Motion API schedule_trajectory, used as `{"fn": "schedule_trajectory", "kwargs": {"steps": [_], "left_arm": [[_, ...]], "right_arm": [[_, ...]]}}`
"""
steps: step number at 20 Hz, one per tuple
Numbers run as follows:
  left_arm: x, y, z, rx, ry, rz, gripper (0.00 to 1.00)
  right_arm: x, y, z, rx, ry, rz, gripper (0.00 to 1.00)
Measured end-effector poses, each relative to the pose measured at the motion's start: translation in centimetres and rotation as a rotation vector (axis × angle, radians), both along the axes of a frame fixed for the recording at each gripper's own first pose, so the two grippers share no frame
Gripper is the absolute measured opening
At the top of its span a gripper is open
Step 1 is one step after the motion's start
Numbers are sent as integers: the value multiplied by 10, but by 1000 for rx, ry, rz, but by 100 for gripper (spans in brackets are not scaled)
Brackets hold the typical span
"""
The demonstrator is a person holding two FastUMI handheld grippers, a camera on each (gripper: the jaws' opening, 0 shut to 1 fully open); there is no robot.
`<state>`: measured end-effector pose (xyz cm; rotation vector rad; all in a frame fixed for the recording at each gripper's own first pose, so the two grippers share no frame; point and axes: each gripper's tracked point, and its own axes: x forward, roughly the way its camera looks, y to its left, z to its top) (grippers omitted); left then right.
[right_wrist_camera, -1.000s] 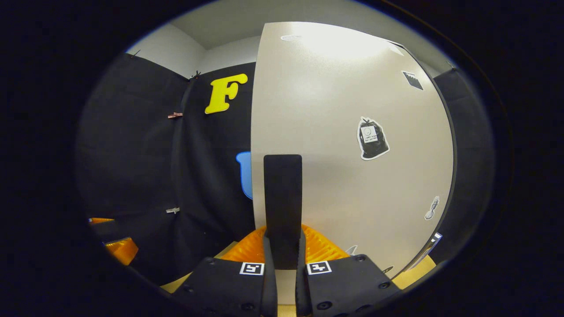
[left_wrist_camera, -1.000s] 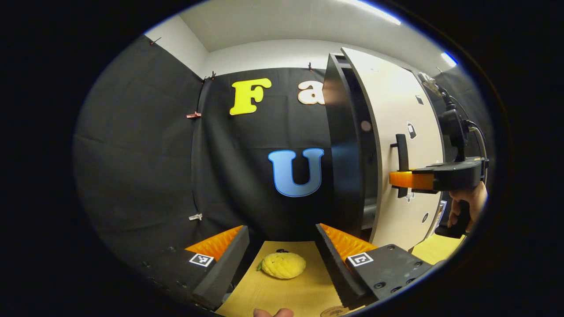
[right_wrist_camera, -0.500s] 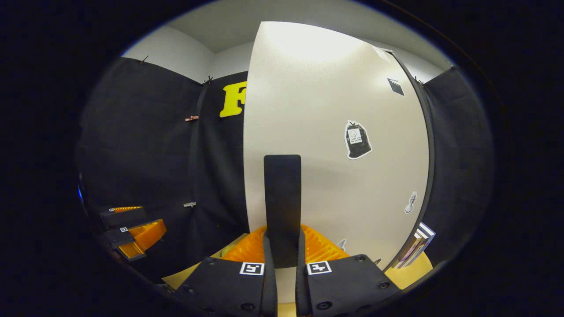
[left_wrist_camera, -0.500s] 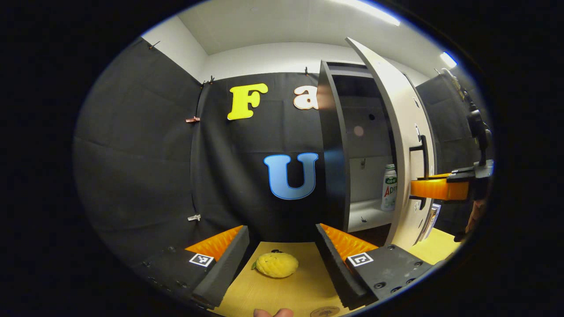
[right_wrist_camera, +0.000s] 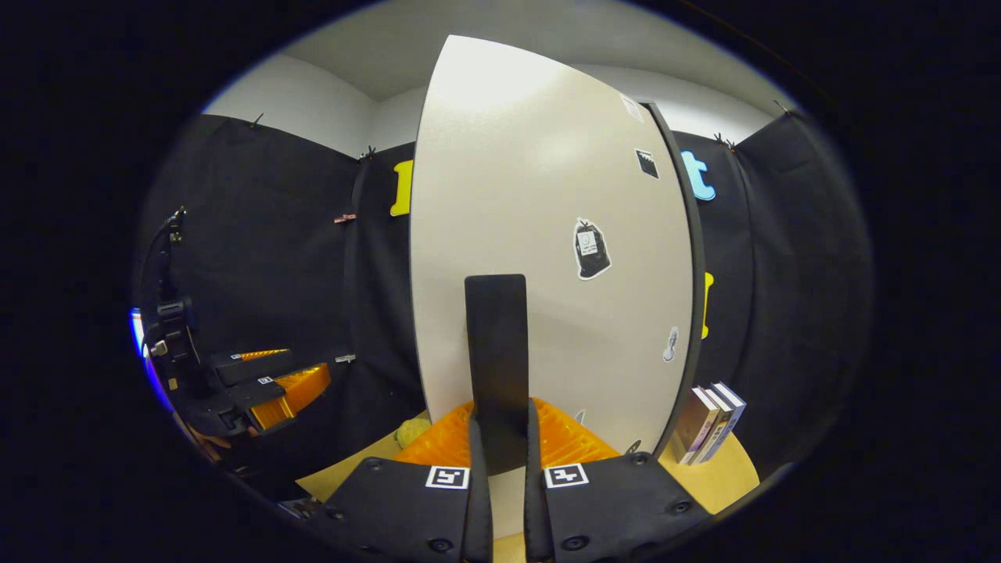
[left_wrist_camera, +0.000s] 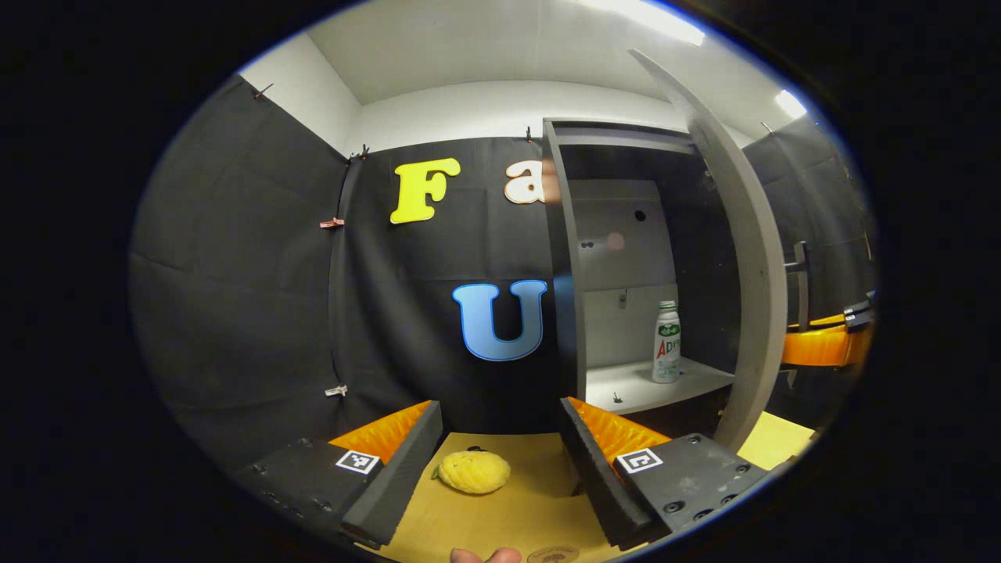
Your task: Open the cabinet door with the right hand, grasp the bottle in the cabinet with the left hand and place it on the coaster, then close the cabinet door with the right hand.
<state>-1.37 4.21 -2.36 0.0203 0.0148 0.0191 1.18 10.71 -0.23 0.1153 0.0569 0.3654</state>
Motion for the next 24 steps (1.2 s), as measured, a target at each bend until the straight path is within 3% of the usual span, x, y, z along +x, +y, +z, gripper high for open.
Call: {"fn": "schedule_trajectory", "kwargs": {"steps": [14,23,24], "left_arm": [[2,-67,3,13,10,-28,94],[48,-169,9,-20,0,-138,92],[54,-180,11,-19,-3,-151,92]], "right_arm": [[-37,-111,1,8,0,-116,19],[-43,-168,1,2,12,-180,18],[-44,-173,2,4,11,-189,12]]}}
